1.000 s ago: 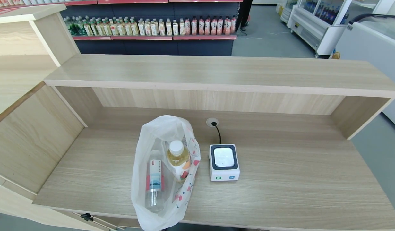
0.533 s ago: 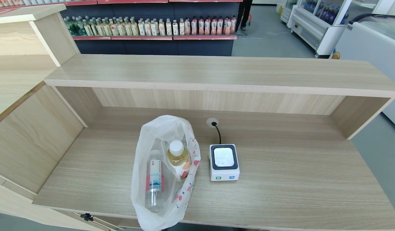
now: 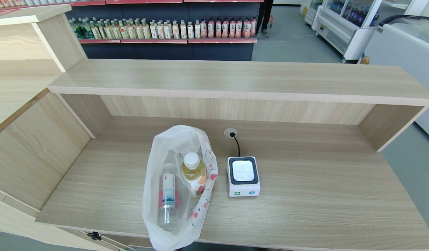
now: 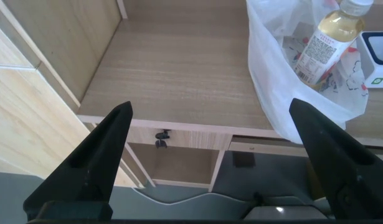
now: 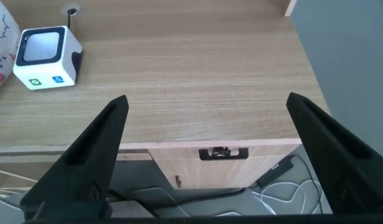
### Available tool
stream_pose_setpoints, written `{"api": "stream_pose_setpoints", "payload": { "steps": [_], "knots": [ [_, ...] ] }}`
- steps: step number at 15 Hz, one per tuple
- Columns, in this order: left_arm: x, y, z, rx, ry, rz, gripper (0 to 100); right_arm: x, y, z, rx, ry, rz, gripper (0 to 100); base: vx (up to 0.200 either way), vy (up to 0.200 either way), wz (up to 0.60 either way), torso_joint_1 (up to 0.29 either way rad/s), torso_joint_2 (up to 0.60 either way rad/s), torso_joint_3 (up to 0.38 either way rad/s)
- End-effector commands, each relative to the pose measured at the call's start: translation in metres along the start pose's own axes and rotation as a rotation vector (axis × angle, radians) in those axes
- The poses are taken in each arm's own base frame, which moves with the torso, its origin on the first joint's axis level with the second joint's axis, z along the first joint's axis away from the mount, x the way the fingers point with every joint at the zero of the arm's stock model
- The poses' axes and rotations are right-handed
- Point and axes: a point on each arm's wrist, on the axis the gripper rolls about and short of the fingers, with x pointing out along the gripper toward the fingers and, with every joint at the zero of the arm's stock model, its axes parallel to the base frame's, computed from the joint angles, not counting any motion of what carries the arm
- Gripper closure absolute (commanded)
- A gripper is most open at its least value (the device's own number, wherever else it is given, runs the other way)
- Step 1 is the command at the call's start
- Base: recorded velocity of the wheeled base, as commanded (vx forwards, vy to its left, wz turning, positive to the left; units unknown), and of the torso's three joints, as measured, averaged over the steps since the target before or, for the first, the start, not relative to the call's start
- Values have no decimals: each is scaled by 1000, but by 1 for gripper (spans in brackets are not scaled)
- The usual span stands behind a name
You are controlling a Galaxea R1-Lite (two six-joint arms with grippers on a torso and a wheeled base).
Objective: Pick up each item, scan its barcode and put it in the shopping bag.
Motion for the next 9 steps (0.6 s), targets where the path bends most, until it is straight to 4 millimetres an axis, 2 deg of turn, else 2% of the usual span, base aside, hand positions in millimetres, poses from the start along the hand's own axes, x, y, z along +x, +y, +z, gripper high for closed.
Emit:
{"api": "stream_pose_setpoints", "payload": {
  "steps": [1, 9],
  "knots": [
    [0, 0, 0, -1, 0, 0, 0, 0, 0, 0, -7, 4, 2, 0, 0, 0, 0, 0, 0, 0],
    [0, 0, 0, -1, 0, 0, 0, 0, 0, 0, 42, 0, -1, 0, 0, 0, 0, 0, 0, 0]
  ]
}}
